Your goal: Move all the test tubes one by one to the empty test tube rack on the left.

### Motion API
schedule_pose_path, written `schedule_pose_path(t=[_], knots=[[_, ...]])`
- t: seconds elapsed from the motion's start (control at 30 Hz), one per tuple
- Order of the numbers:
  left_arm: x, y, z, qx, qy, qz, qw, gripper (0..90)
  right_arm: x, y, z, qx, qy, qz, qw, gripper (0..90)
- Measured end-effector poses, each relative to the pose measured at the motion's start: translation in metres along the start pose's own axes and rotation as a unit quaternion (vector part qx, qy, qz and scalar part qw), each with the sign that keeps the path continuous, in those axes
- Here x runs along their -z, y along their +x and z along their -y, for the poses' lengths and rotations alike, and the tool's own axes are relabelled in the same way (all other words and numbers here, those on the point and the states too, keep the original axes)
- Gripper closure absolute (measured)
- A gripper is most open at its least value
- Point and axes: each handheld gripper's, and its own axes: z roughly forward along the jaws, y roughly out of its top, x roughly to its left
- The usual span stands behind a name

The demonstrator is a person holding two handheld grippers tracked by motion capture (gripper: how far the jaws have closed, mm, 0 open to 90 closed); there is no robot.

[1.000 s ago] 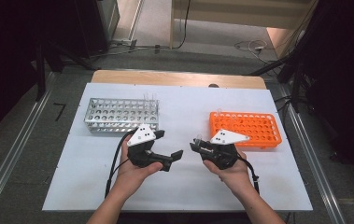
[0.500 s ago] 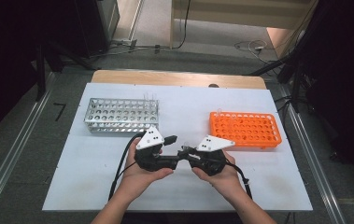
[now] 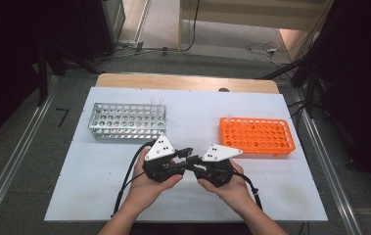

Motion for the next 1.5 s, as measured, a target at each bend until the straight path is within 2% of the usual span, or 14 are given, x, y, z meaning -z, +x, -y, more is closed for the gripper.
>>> schedule_pose_path(t=[0.27, 0.63, 0.73, 0.9, 1.03, 1.07, 1.13, 1.33, 1.37, 1.4, 1.5], knots=[[0.001, 0.000, 0.000, -0.005, -0.001, -0.002, 1.0000, 72.9, 0.000, 0.001, -0.001, 0.001, -0.001, -0.001, 1.0000, 73.8], [0.000, 0.001, 0.002, -0.009, 0.001, -0.016, 0.9998, 75.8, -0.002, 0.000, 0.001, -0.001, 0.001, -0.001, 1.0000, 72.0], [0.001, 0.002, 0.002, -0.008, 0.001, -0.020, 0.9998, 75.9, -0.002, -0.002, 0.002, -0.001, -0.001, -0.013, 0.9999, 63.9], [0.006, 0.005, 0.002, -0.006, -0.004, -0.026, 0.9996, 75.9, 0.000, -0.004, 0.003, 0.001, -0.007, -0.034, 0.9994, 37.7], [0.010, 0.009, 0.001, -0.003, -0.007, -0.032, 0.9995, 76.0, 0.005, -0.010, 0.003, -0.006, -0.010, -0.040, 0.9991, 17.5], [0.011, 0.010, 0.001, -0.001, -0.007, -0.034, 0.9994, 76.0, 0.005, -0.010, 0.003, -0.006, -0.010, -0.040, 0.9991, 17.5], [0.013, 0.013, 0.001, -0.002, -0.007, -0.039, 0.9992, 76.0, 0.012, -0.016, 0.005, -0.009, -0.021, -0.038, 0.9990, 9.1], [0.015, 0.018, 0.001, 0.002, -0.009, -0.044, 0.9990, 76.0, 0.025, -0.025, 0.011, -0.014, -0.036, -0.027, 0.9989, 3.1], [0.016, 0.019, 0.001, 0.004, -0.010, -0.044, 0.9990, 76.0, 0.029, -0.029, 0.014, -0.023, -0.033, -0.011, 0.9992, 3.1], [0.017, 0.020, 0.001, 0.004, -0.010, -0.046, 0.9989, 76.0, 0.032, -0.030, 0.016, -0.023, -0.032, -0.004, 0.9992, 3.1], [0.018, 0.024, 0.002, 0.007, -0.009, -0.049, 0.9987, 76.0, 0.039, -0.035, 0.021, -0.026, -0.031, 0.004, 0.9992, 3.2]])
